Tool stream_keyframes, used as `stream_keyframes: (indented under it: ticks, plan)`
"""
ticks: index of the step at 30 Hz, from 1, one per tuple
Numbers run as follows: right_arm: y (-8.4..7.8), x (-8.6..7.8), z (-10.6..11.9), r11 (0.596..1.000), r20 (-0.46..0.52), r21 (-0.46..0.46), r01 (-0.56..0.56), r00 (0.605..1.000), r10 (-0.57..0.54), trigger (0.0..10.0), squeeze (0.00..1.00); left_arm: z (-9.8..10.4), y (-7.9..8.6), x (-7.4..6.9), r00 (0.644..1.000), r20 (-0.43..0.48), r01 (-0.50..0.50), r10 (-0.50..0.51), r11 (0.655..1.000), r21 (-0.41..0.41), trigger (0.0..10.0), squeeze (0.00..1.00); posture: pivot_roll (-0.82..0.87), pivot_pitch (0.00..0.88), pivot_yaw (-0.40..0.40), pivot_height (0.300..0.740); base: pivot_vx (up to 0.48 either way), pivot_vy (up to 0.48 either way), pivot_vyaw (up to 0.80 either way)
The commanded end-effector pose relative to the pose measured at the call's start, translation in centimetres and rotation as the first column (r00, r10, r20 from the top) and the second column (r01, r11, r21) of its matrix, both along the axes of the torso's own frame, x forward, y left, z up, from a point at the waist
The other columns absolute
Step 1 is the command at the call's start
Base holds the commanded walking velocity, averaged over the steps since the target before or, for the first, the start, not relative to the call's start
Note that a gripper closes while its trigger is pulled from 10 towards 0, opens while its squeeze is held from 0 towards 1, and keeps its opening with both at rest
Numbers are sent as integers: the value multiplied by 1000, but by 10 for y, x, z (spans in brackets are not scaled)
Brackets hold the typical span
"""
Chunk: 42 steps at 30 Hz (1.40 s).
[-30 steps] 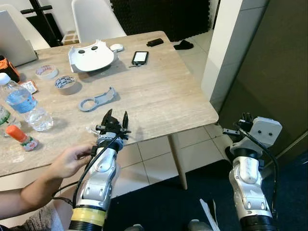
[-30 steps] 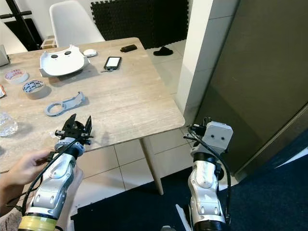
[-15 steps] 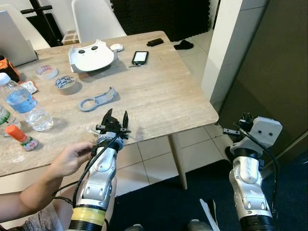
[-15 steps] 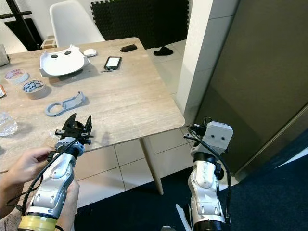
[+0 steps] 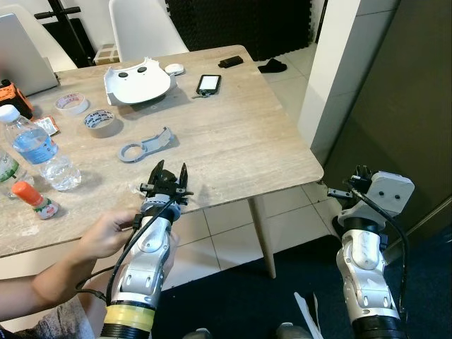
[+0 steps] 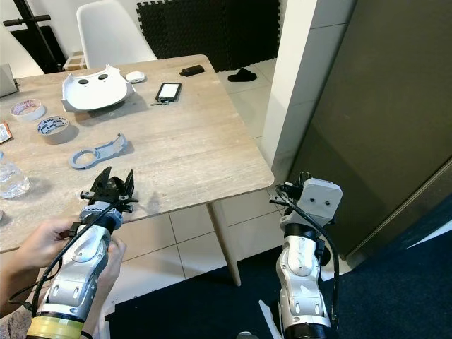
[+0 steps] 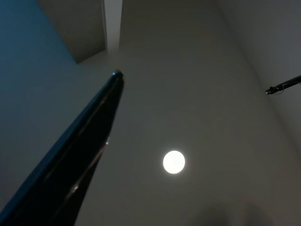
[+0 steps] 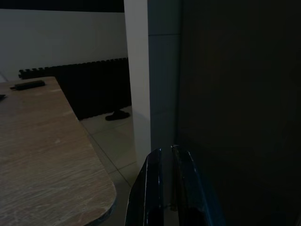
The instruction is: Restocking fridge
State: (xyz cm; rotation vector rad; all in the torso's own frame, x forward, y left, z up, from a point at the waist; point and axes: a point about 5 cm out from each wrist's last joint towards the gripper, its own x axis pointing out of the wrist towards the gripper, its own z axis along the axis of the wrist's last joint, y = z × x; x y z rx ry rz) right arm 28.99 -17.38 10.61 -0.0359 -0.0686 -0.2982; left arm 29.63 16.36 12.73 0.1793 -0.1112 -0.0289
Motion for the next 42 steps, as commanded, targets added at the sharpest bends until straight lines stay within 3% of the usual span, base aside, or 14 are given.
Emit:
stream_keyframes:
  ticks: [1,42]
  plan:
    - [-1,0,-3,1000,-18,8,9,1000,-9,10000,0,-8,3,-1,999,-35,-12,13,1000,10,10000,0,-15,103,21,740,0,0,0]
    - [-1,0,-3,1000,-18,8,10,1000,-10,10000,0,-7,3,-1,999,-31,-12,12,1000,10,10000,0,-18,103,23,740,0,0,0]
